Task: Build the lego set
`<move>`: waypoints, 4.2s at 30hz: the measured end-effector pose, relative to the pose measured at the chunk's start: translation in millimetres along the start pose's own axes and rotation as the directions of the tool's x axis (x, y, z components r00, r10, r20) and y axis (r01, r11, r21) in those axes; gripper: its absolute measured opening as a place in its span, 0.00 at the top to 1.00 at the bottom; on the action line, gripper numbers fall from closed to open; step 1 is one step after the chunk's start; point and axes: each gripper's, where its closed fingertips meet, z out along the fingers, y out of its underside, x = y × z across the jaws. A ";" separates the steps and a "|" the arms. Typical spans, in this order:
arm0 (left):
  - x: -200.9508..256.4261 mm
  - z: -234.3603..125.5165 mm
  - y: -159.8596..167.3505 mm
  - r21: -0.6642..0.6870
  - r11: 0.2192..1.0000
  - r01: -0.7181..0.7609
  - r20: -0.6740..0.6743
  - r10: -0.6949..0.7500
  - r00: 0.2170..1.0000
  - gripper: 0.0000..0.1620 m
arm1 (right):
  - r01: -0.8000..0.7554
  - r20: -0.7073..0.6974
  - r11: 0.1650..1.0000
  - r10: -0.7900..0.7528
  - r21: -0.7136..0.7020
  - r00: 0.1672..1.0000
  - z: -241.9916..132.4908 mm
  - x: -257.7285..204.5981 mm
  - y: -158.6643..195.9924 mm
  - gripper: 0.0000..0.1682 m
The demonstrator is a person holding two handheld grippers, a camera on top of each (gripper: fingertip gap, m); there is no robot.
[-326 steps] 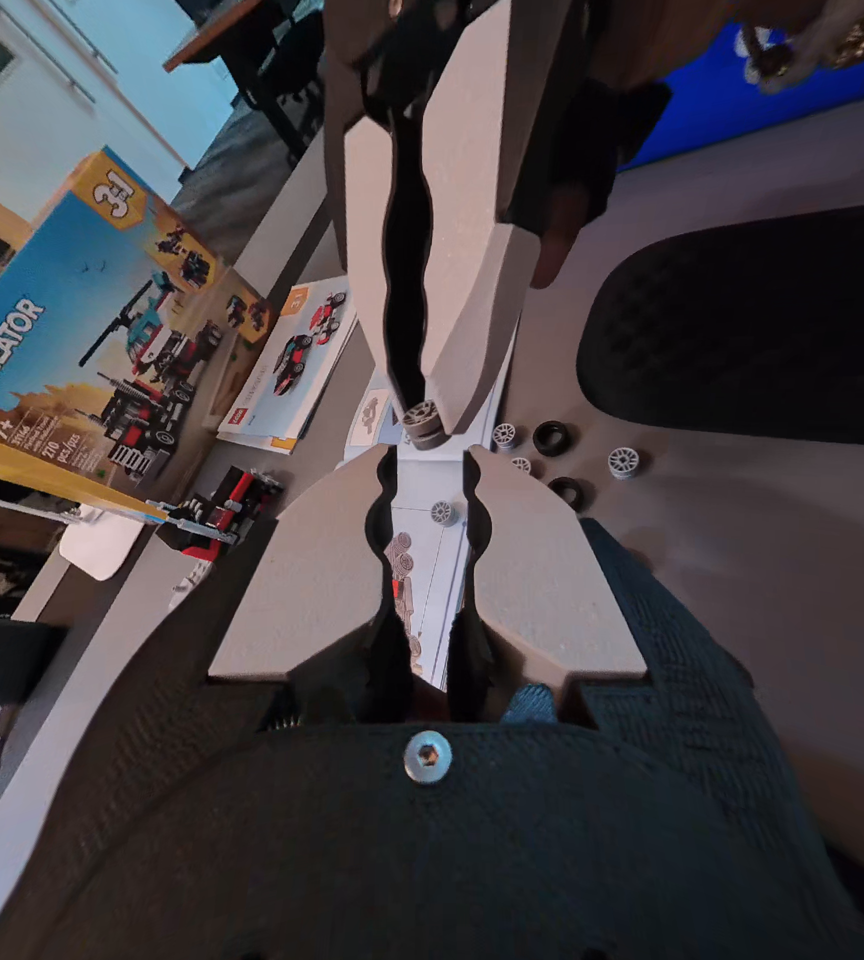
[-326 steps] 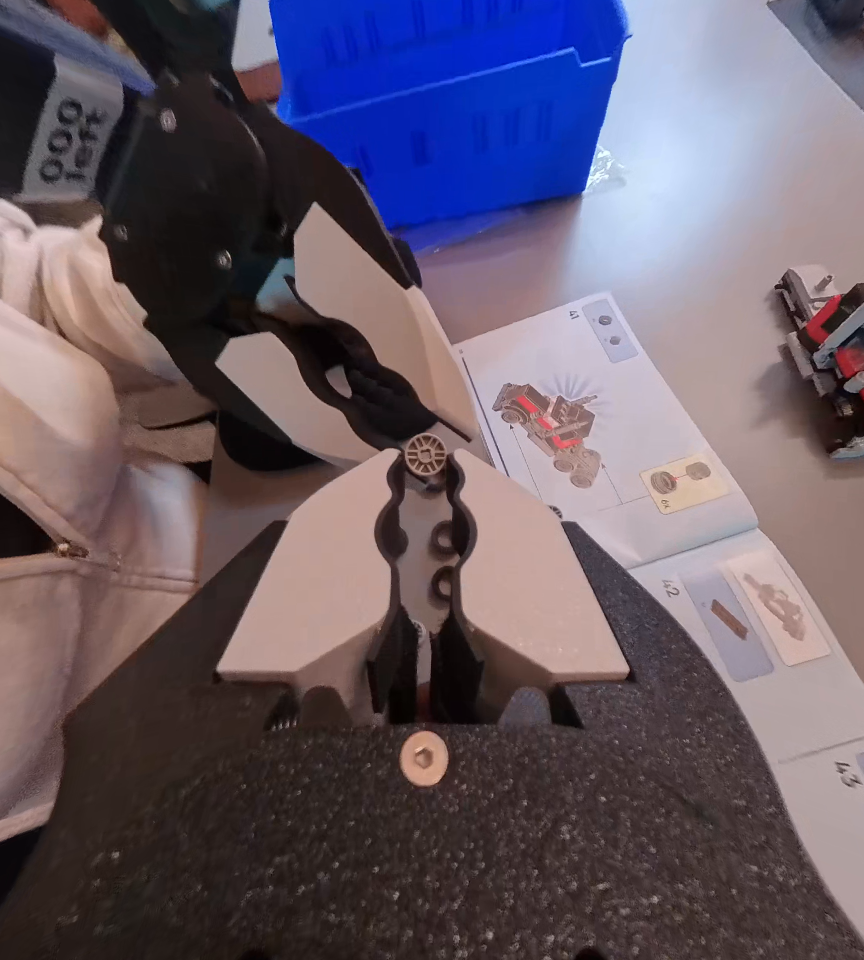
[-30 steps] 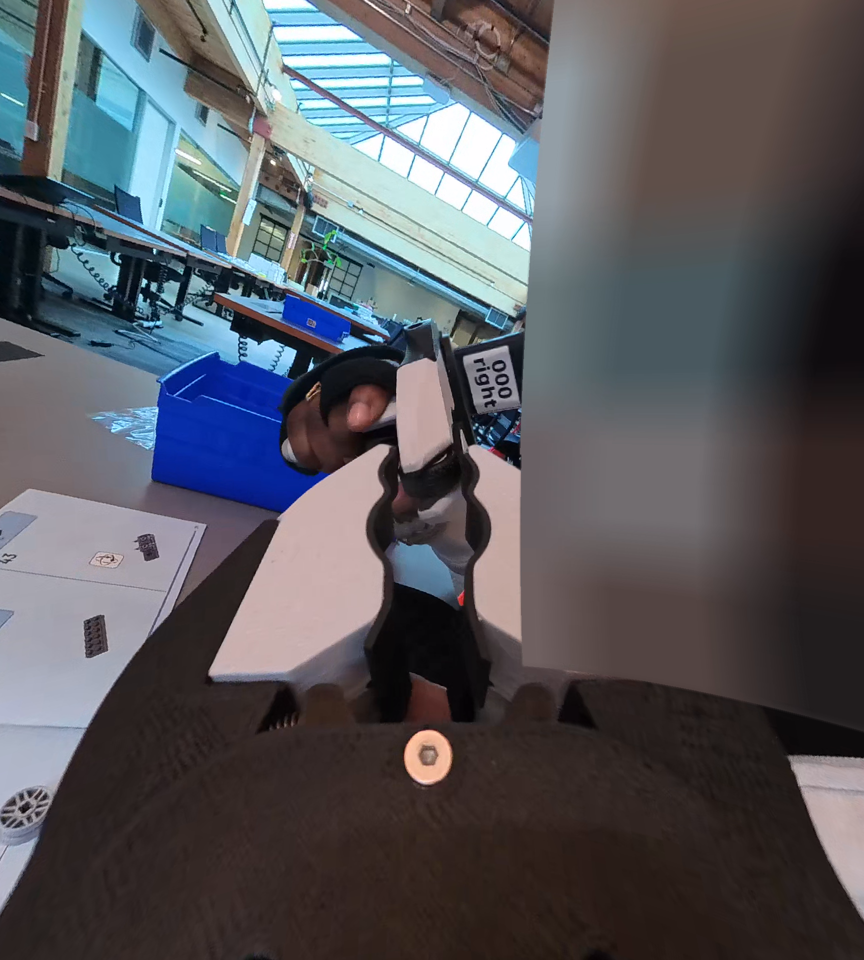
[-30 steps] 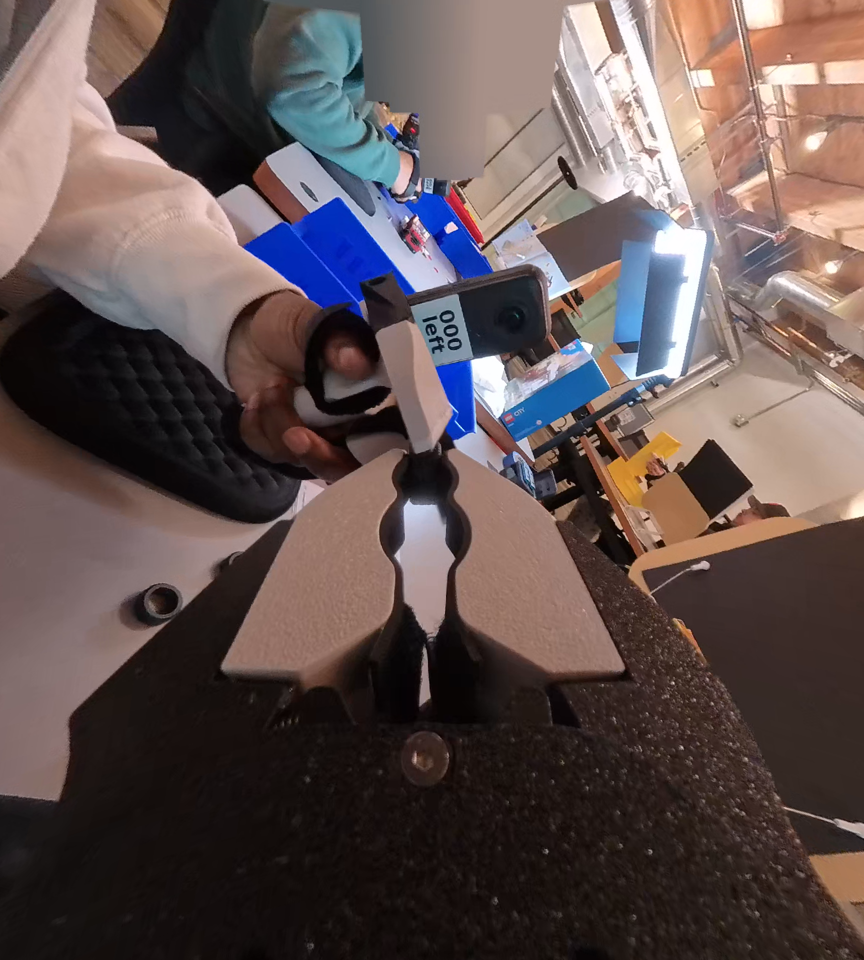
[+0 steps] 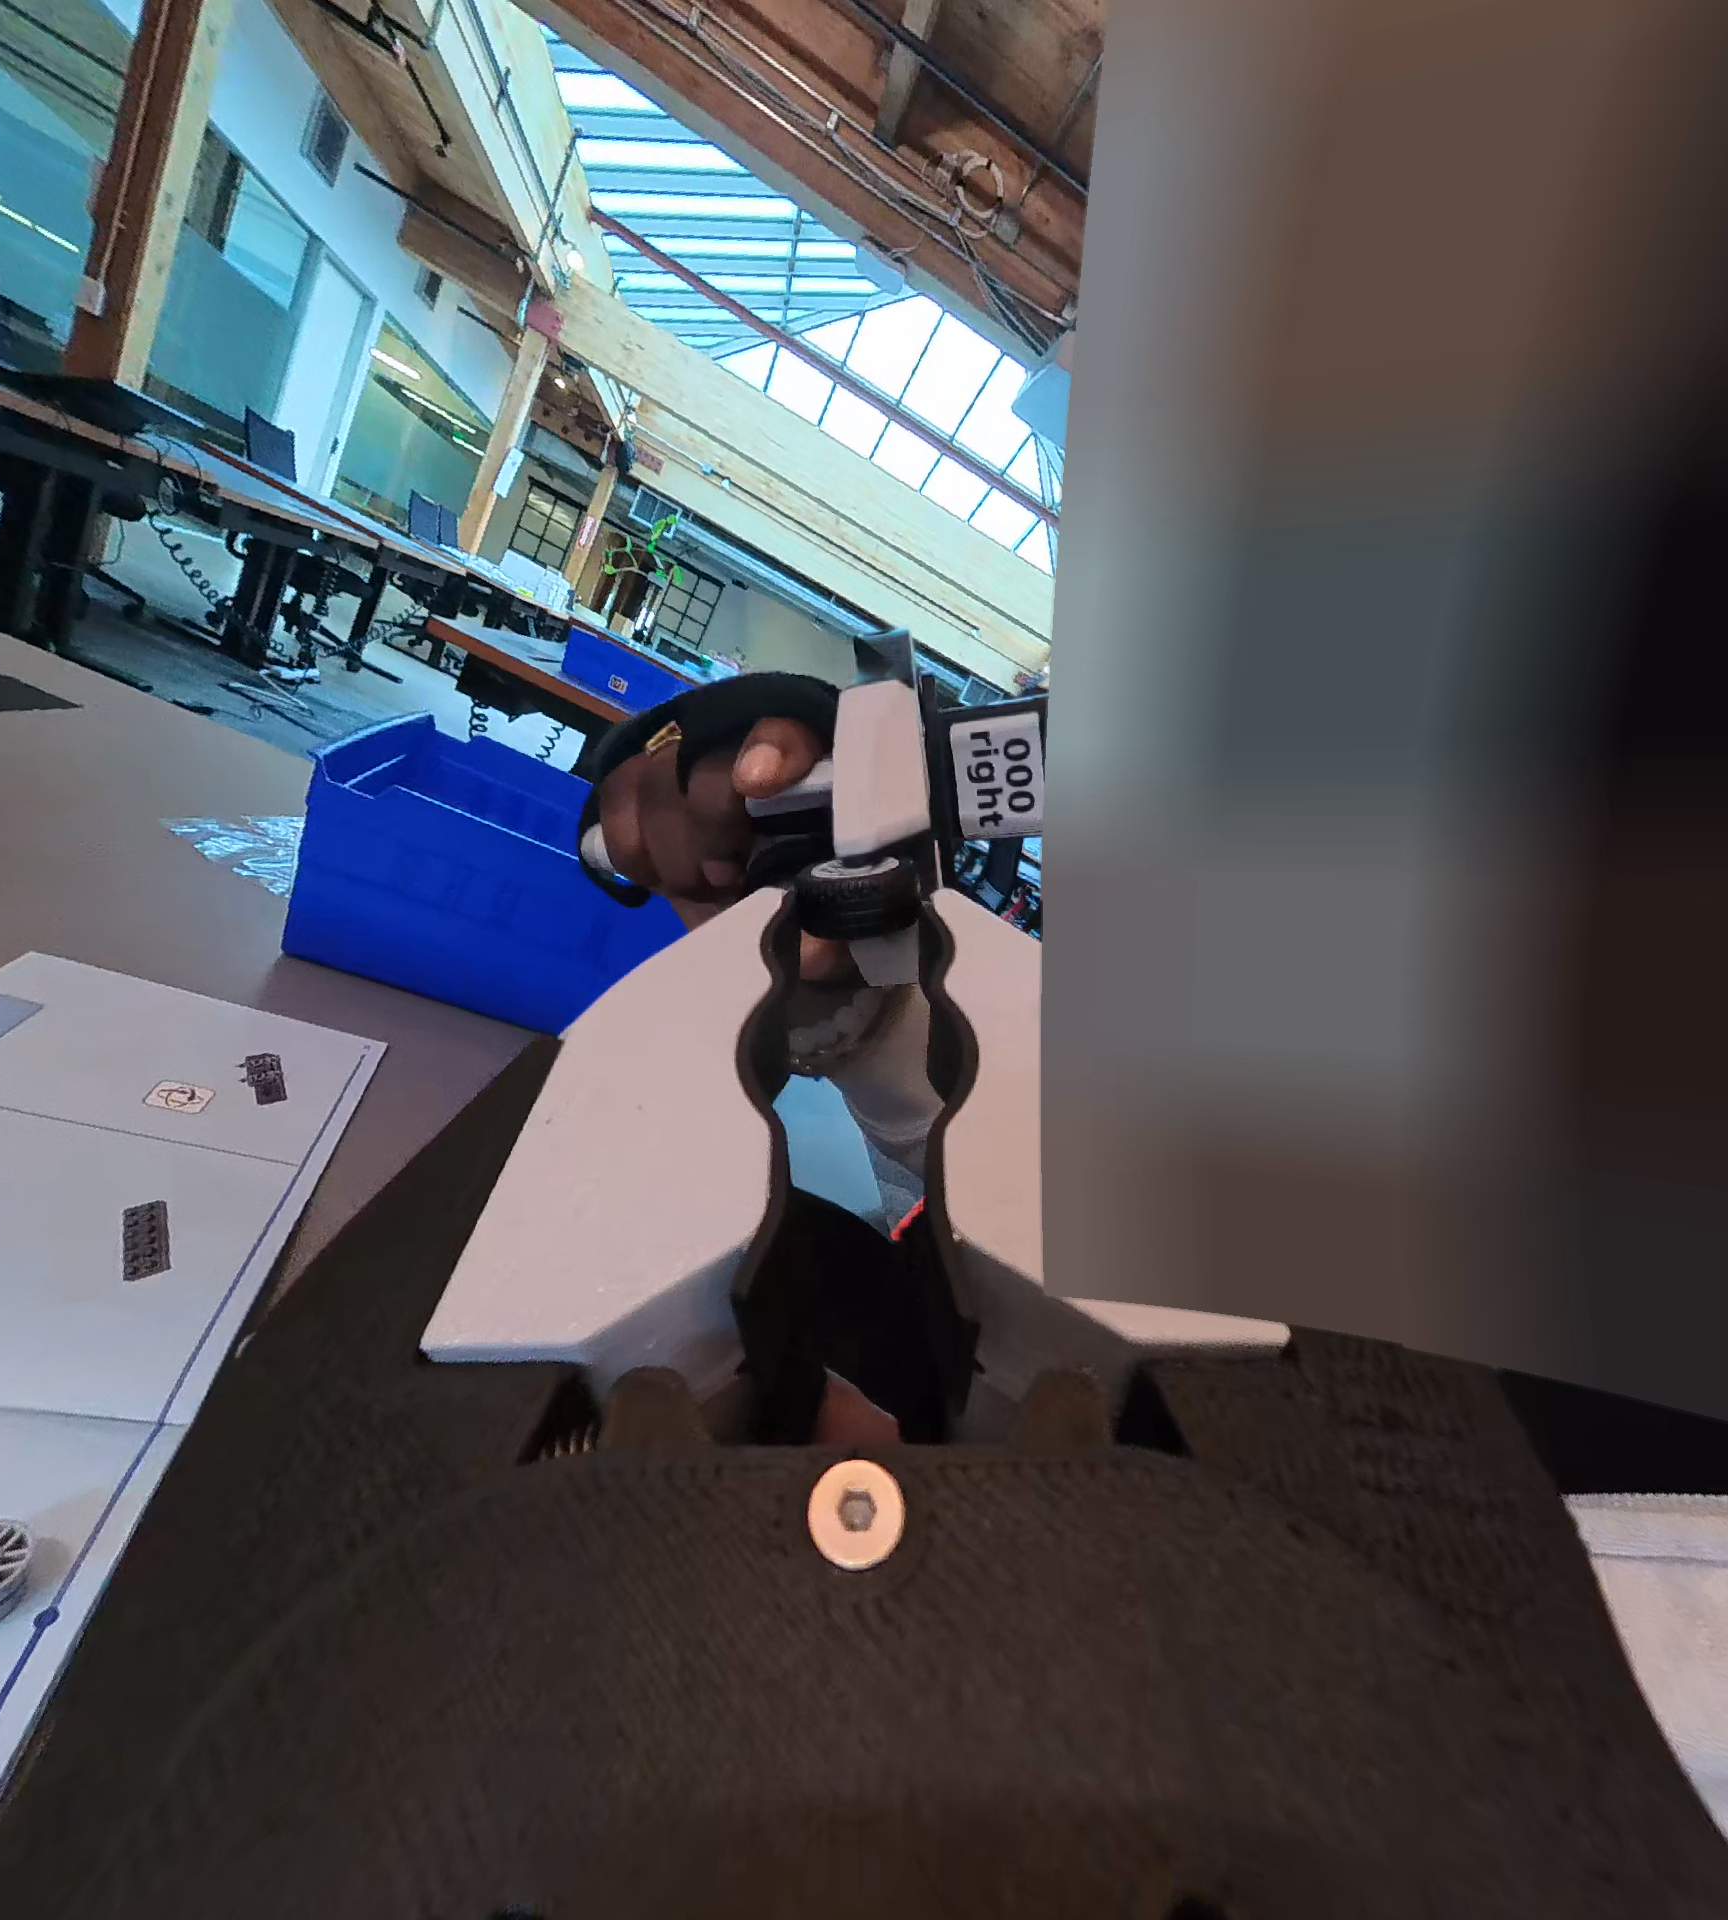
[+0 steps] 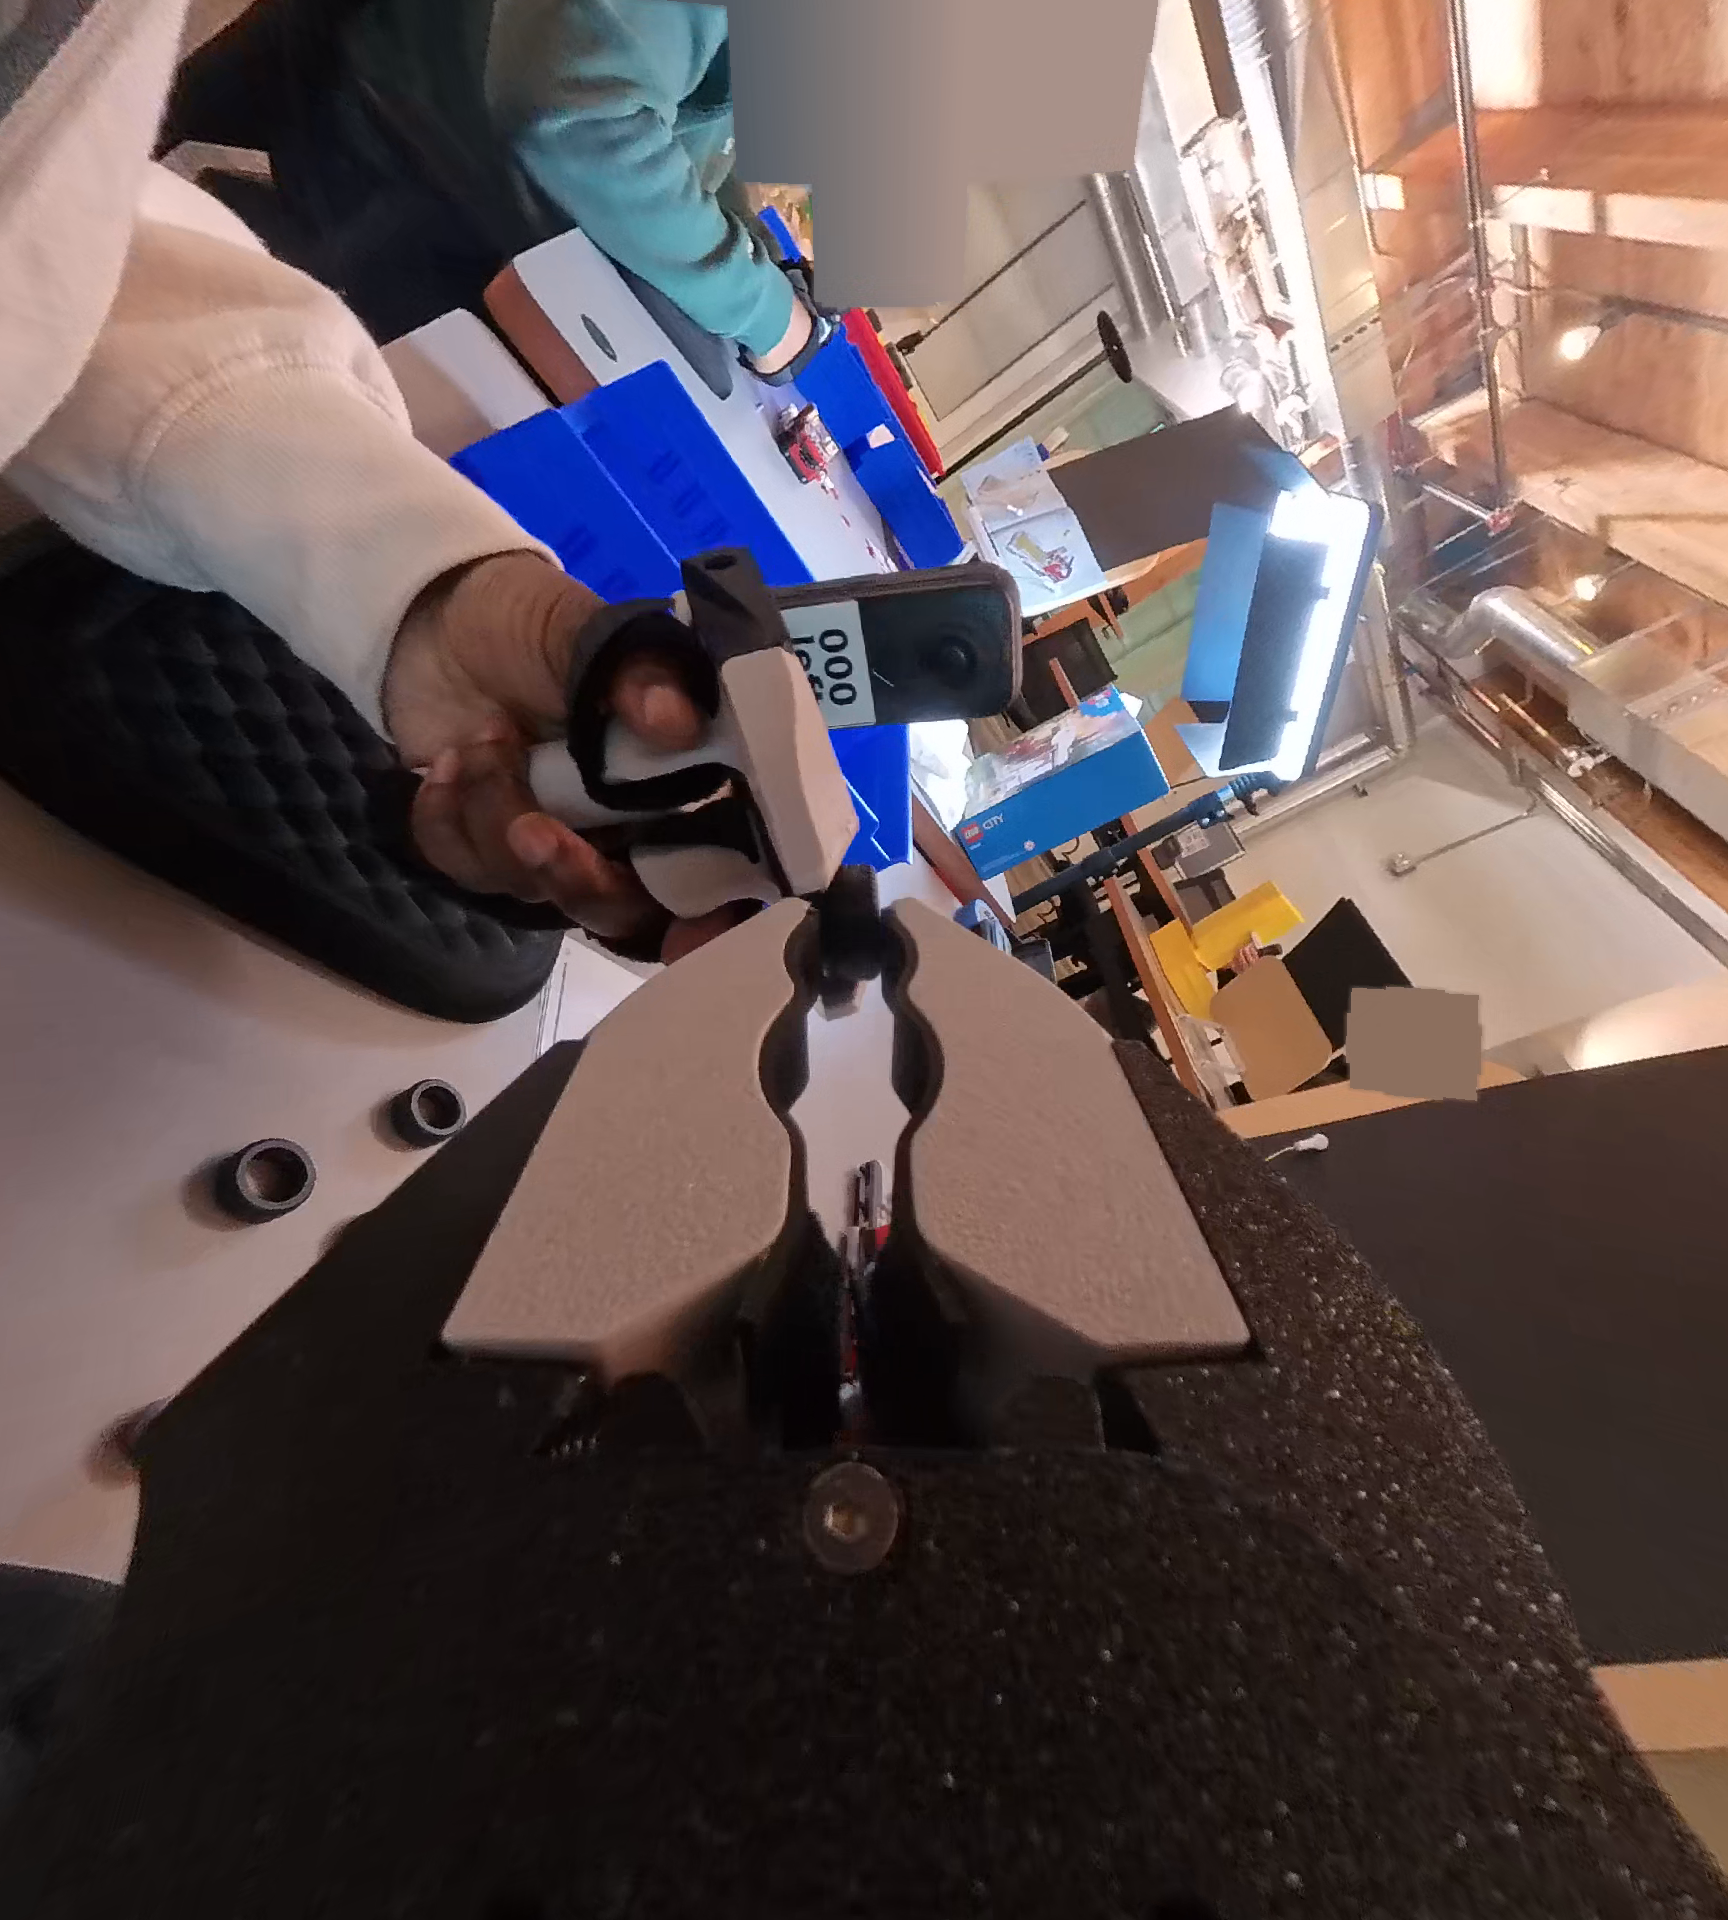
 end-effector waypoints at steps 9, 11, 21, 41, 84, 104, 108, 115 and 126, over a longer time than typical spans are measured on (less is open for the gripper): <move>-0.5 -2.9 3.1 -0.058 0.998 -0.013 0.031 0.015 0.999 0.87 | -0.168 0.031 0.986 0.168 0.019 0.985 1.8 -4.5 0.7 0.94; -0.4 -3.4 2.5 -0.053 0.999 0.004 0.027 -0.003 1.000 0.87 | -0.169 0.025 0.986 0.169 0.009 0.985 2.5 -4.2 1.0 0.94; -22.9 -17.8 8.3 -0.113 0.992 -0.054 0.171 0.073 0.983 0.82 | -0.485 -0.013 0.871 0.487 0.078 0.873 1.6 -4.4 25.3 0.94; -83.7 -114.8 -1.0 -0.158 0.981 -0.114 0.601 0.187 0.777 0.76 | -0.438 -0.230 0.456 0.442 -0.775 0.867 -56.2 -43.1 242.8 0.94; -79.5 -111.5 109.3 -0.729 0.681 0.073 0.464 0.413 0.784 0.75 | -0.588 0.267 0.614 0.776 -0.527 0.571 59.3 -114.0 98.5 0.91; -88.6 -115.1 95.1 -0.630 0.767 0.121 0.559 0.340 0.756 0.89 | -0.504 0.283 0.591 0.778 -0.630 0.561 62.8 -134.8 112.8 0.91; -87.1 -114.9 93.1 -0.613 0.781 0.121 0.558 0.320 0.765 0.87 | -0.508 0.292 0.594 0.780 -0.624 0.553 62.4 -134.8 110.7 0.86; -81.9 -114.5 86.5 -0.578 0.808 0.110 0.554 0.289 0.781 0.84 | -0.472 0.312 0.607 0.765 -0.639 0.563 64.5 -144.6 117.1 0.87; -76.2 -104.9 46.7 0.033 0.957 0.289 0.631 -0.244 0.736 0.69 | -0.534 0.236 0.616 0.753 -0.579 0.614 57.0 -102.3 100.7 0.88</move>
